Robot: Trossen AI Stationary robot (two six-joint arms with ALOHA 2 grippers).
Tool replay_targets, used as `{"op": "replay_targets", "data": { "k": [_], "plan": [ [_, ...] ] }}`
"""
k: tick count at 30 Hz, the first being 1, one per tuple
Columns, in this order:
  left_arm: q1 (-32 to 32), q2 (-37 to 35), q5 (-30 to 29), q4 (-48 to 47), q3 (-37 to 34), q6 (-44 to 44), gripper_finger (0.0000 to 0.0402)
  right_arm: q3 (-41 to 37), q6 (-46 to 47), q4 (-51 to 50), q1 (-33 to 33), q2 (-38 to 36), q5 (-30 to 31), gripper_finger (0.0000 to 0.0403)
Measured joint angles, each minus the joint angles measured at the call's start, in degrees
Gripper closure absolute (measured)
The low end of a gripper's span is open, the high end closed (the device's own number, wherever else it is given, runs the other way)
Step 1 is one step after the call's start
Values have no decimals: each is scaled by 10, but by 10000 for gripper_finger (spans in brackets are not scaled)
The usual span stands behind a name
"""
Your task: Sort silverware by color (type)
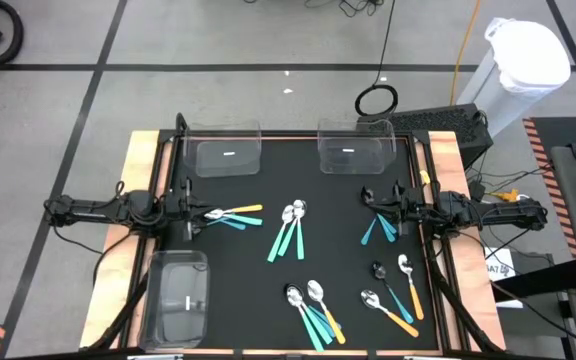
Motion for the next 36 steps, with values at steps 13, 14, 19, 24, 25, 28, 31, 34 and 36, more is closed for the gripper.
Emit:
{"op": "replay_targets", "data": {
  "k": [13, 14, 19, 24, 25, 28, 31, 34, 36],
  "plan": [
    [0, 0, 0, 0, 0, 0, 402, 0, 0, 0, 0, 0, 0, 403],
    [0, 0, 0, 0, 0, 0, 402, 0, 0, 0, 0, 0, 0, 403],
    [0, 0, 0, 0, 0, 0, 402, 0, 0, 0, 0, 0, 0, 403],
    [0, 0, 0, 0, 0, 0, 402, 0, 0, 0, 0, 0, 0, 403],
    [0, 0, 0, 0, 0, 0, 402, 0, 0, 0, 0, 0, 0, 403],
    [0, 0, 0, 0, 0, 0, 401, 0, 0, 0, 0, 0, 0, 403],
    [0, 0, 0, 0, 0, 0, 402, 0, 0, 0, 0, 0, 0, 403],
    [0, 0, 0, 0, 0, 0, 402, 0, 0, 9, 0, 0, 0, 403],
    [0, 0, 0, 0, 0, 2, 402, 0, 0, 28, 0, 0, 0, 403]
  ]
}}
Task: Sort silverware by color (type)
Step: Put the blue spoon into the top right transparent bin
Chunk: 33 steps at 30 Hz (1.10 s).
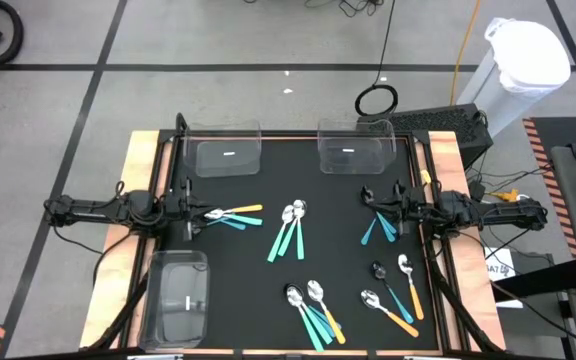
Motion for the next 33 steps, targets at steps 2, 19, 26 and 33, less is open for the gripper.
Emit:
{"op": "replay_targets", "data": {
  "k": [2, 19, 26, 33],
  "plan": [
    [0, 0, 0, 0, 0, 2, 401, 0, 0, 11, 0, 0, 0, 403],
    [0, 0, -22, 41, 0, -31, 402, 0, -20, -7, 0, 0, 136, 399],
    [0, 0, -52, 52, 0, 0, 402, 0, 2, -10, -9, 30, 178, 332],
    [0, 0, -70, 60, 0, -11, 402, 0, 65, -10, -28, 63, 287, 251]
  ]
}}
